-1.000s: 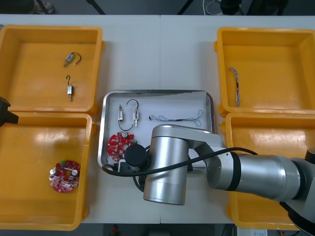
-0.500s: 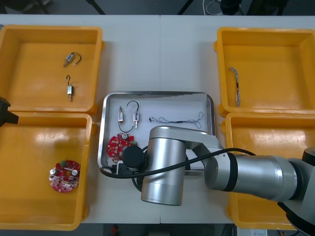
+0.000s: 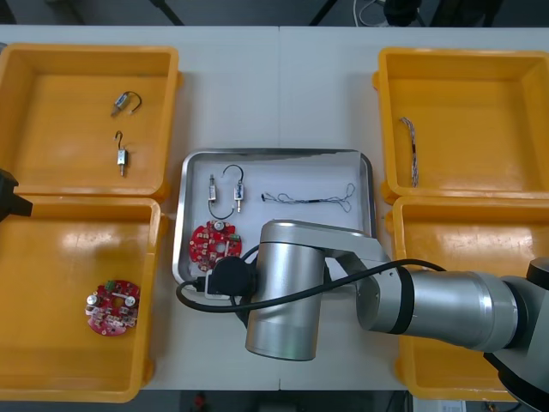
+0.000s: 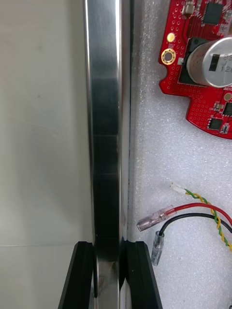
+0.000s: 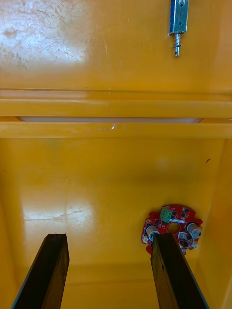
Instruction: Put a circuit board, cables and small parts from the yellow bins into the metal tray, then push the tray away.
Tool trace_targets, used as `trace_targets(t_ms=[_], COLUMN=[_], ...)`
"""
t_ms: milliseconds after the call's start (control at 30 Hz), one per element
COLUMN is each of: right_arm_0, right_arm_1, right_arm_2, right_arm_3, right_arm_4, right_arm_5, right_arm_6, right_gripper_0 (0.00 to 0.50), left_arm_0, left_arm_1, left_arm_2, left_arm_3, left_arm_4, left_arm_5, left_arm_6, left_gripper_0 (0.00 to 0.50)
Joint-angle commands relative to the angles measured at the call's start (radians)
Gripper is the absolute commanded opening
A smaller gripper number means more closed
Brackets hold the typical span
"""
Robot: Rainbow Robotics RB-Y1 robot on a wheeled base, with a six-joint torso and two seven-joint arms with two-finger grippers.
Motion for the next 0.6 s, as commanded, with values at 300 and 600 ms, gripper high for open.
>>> trace_targets(t_ms=[300,600], right_arm_0=[-0.129,-0.187], right_arm_1=[0.026,0.026], right_arm_2=[0.016,0.016], right_arm_3=[0.045,0.049], right_arm_4=[0.016,0.014], right_arm_5=[-0.006,-0.008], right_arm_6=[0.035,0.037], right_gripper_0=[0.000,0.000], left_arm_0=[0.015,0.015], left_arm_1=[0.039,0.039], left_arm_2=[0.017,0.017], left_arm_3=[-0.031,-0.031], left_arm_4=[0.008,0.008], left_arm_5=[0.007,0.007], left_arm_6=[-0.060,-0.060], left_gripper_0=[0.500,0.500])
